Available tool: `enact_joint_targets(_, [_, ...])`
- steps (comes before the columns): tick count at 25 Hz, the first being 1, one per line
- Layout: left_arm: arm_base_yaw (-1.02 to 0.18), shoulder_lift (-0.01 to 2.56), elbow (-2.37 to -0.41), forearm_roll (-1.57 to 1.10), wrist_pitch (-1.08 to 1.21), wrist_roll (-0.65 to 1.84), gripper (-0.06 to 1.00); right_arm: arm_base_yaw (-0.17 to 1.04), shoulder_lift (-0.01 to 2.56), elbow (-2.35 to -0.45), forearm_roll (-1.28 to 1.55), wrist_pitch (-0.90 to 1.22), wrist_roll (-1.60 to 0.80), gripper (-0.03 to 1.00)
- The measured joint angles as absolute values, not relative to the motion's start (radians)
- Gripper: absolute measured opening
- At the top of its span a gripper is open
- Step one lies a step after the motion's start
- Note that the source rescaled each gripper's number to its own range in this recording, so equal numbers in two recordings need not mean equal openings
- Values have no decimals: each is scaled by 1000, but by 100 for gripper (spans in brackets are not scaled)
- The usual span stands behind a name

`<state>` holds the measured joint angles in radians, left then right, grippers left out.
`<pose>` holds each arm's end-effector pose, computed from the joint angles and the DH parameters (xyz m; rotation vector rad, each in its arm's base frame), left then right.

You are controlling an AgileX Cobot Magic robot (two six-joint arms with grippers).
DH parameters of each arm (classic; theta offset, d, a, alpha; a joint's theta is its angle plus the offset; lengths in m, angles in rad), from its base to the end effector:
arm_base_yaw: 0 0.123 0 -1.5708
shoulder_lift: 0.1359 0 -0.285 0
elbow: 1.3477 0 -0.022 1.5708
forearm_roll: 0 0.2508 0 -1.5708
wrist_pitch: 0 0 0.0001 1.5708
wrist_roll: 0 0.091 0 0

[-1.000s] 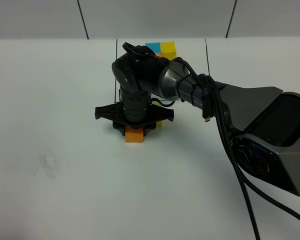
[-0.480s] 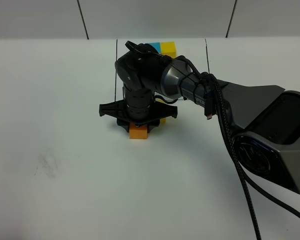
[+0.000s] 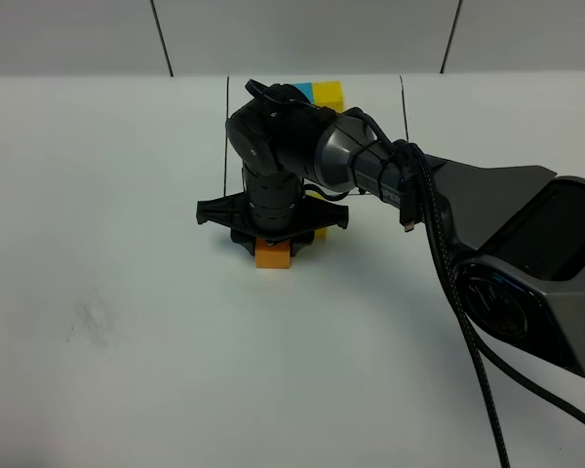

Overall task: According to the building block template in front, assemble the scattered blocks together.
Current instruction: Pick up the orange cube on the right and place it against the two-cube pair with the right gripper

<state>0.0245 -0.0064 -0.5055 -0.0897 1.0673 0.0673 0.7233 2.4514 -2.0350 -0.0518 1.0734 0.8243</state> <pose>-0.0067 -0.0073 0.2785 0.0487 2.0355 -0.0496 0.3790 0.3291 0.1231 0.1196 2.9832 0.1250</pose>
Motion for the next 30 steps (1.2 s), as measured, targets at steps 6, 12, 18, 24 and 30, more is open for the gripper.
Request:
enact_joint_targets(6, [25,-6,-505,-90,1067,67,0,723,2451,-2035,-53,1095,825,51])
enact_joint_targets(12, [25,-6,-505,-90,1067,67,0,723,2451,-2035,-53,1097,825,51])
enact_joint_targets(18, [25,-6,-505,-90,1067,67,0,723,2451,-2035,-54,1097,825,51])
enact_joint_targets(24, [25,-6,-505,-90,1067,67,0,723,2451,-2035,-34,1099,831,51])
enact_joint_targets(30, [25,-6,-505,-90,1067,67,0,723,2451,-2035,-21,1100,832,51])
